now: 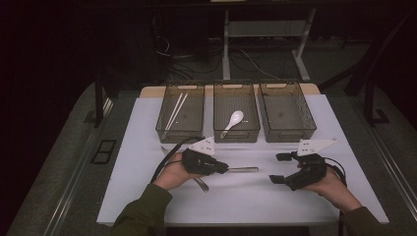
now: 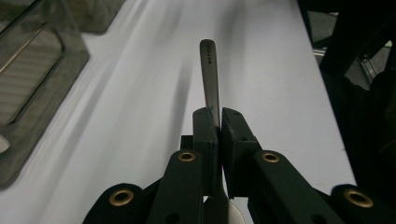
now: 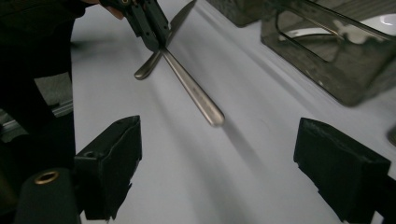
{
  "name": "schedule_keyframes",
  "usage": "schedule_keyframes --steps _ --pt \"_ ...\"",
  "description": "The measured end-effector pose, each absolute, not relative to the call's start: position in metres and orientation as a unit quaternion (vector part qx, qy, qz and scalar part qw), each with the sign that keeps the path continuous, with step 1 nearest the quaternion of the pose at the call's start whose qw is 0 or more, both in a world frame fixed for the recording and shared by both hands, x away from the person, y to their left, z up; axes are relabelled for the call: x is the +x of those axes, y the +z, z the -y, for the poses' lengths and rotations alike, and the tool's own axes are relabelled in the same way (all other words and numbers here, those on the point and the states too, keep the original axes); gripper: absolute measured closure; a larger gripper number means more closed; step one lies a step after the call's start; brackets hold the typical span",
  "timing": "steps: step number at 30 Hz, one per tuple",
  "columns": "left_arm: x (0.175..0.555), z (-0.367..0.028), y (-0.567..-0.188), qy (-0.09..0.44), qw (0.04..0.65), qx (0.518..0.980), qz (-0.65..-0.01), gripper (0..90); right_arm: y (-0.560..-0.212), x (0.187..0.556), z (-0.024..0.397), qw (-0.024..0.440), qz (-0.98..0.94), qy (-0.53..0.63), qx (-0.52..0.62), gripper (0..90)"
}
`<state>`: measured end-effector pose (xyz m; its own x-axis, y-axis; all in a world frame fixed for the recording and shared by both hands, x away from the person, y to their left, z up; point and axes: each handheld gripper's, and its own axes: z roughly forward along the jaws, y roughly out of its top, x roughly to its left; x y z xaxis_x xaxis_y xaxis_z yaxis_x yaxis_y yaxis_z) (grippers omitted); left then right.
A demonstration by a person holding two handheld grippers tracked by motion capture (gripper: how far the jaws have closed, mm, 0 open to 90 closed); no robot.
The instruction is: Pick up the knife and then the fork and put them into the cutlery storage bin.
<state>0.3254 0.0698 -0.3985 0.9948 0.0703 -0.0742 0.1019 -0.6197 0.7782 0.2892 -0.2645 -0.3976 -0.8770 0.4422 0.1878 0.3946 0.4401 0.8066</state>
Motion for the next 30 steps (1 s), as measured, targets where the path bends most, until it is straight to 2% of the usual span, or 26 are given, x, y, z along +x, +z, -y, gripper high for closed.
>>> schedule_keyframes --steps 8,18,24,30 --pt "0.318 -0.055 -0.394 -0.028 0.433 0.901 -0.019 84.6 -0.389 0.296 0.227 0.006 -0.878 0.445 0.179 26.8" --pt "0.313 -0.049 -0.391 -0.03 0.431 0.902 -0.008 84.6 -0.397 0.299 0.183 0.016 -0.924 0.373 0.087 57.0" --pt "0.313 -0.048 -0.391 -0.028 0.426 0.904 -0.001 84.5 -0.399 0.301 0.171 0.021 -0.931 0.359 0.065 70.9" --pt "0.311 -0.047 -0.39 -0.031 0.428 0.903 0.002 84.5 -0.4 0.301 0.167 0.02 -0.934 0.352 0.055 77.8"
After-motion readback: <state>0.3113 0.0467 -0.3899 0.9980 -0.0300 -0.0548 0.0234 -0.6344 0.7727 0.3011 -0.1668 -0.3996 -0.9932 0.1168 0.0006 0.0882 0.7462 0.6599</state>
